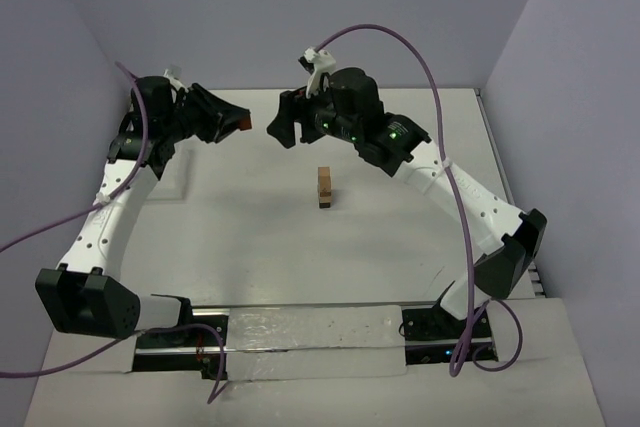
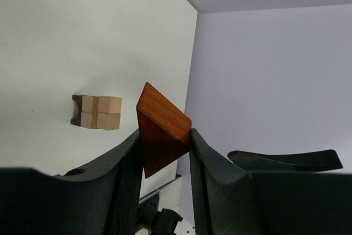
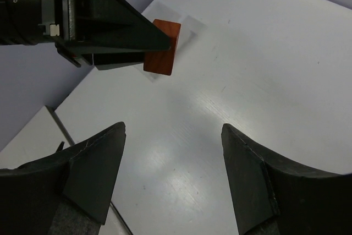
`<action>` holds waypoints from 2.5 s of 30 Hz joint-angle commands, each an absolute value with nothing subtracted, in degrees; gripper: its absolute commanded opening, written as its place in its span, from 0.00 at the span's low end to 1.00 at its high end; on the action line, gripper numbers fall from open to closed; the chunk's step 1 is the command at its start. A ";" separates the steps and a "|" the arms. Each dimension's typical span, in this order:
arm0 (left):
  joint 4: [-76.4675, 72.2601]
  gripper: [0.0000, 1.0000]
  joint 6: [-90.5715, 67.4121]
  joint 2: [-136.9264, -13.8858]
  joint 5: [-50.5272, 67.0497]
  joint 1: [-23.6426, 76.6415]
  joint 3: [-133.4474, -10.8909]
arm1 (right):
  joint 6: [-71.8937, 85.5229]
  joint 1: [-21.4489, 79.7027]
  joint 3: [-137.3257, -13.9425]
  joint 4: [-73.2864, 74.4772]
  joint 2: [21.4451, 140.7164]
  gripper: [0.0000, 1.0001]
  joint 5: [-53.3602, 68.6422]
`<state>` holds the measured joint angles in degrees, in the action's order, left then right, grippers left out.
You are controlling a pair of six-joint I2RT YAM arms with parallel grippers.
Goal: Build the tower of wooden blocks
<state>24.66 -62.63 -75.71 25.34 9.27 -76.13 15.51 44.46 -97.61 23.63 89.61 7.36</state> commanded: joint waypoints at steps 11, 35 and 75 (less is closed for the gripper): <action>16.56 0.00 -72.56 -72.31 33.27 9.14 -69.59 | 17.98 46.66 -104.63 19.98 96.54 0.75 2.84; 9.85 0.00 -79.50 -71.81 37.57 9.14 -65.17 | 18.72 50.10 -105.07 19.03 101.60 0.65 -0.76; 5.70 0.00 -85.08 -71.21 39.04 9.99 -59.90 | 20.83 49.83 -106.79 16.20 103.81 0.24 -9.46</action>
<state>6.78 -83.66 -73.49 34.89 9.02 -60.08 21.15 50.32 -104.27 21.94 103.72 -4.83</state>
